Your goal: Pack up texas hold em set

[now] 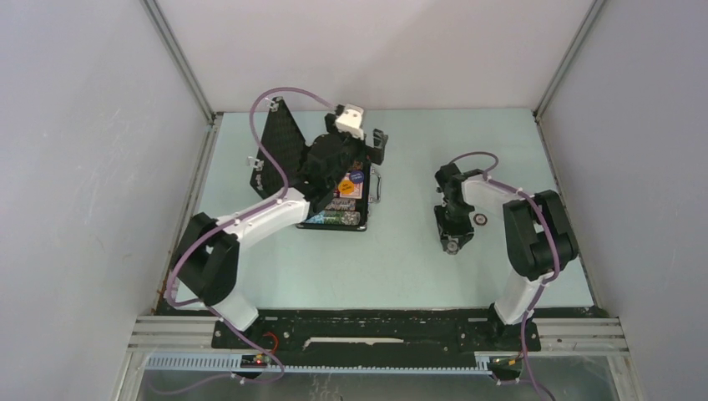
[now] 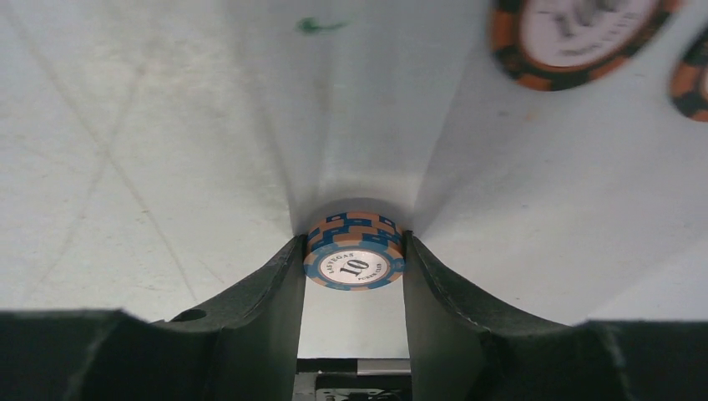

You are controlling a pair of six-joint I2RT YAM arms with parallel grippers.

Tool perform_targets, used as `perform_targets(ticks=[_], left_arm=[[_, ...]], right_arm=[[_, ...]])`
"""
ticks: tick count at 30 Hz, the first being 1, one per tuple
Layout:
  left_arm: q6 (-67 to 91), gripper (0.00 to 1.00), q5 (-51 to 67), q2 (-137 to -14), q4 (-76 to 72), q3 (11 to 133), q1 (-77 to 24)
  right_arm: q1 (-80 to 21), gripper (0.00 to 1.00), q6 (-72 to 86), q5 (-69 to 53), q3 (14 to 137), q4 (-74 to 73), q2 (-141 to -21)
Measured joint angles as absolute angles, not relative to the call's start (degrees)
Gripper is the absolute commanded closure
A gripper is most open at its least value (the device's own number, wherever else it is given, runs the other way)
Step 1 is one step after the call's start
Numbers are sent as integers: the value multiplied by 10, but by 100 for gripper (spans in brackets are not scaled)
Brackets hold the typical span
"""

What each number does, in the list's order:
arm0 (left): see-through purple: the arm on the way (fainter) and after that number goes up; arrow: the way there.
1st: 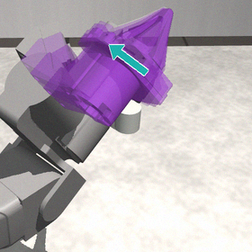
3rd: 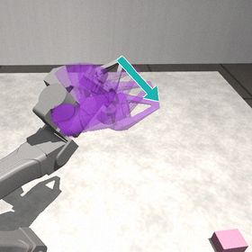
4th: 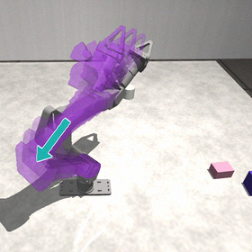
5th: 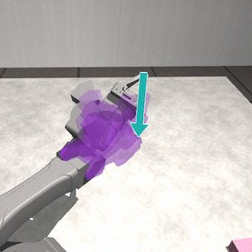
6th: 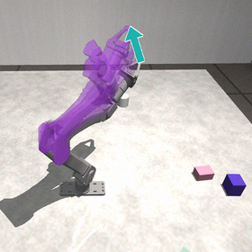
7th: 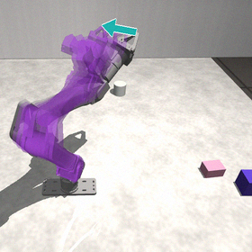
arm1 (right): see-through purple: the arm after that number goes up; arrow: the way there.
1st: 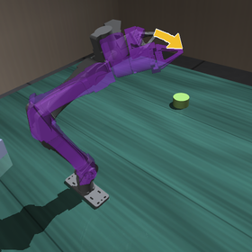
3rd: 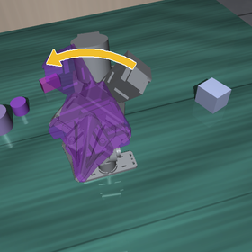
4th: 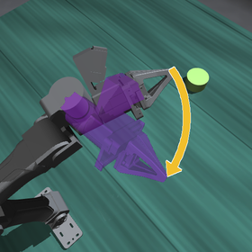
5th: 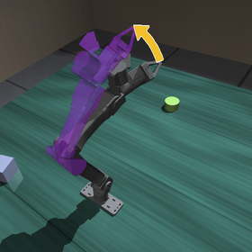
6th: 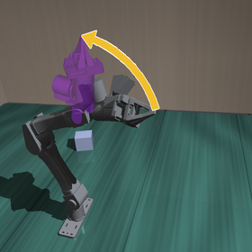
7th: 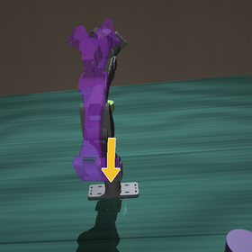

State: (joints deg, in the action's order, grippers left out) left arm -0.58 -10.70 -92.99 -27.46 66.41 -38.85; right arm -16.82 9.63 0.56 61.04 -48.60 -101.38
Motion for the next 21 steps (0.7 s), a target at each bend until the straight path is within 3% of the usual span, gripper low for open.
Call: perform_targets(ticks=[7,11,21], left_arm=[[158,0,-102,-847,-259,622,-336],[223,0,-93,-739,-203,618,-340],[292,0,1,-452,-34,557,-343]], right_arm=[[-276,58,107,12,635,-490,-1033],[-315,55,107,7,651,-495,-1046],[-392,11,123,3,670,-488,-1054]])
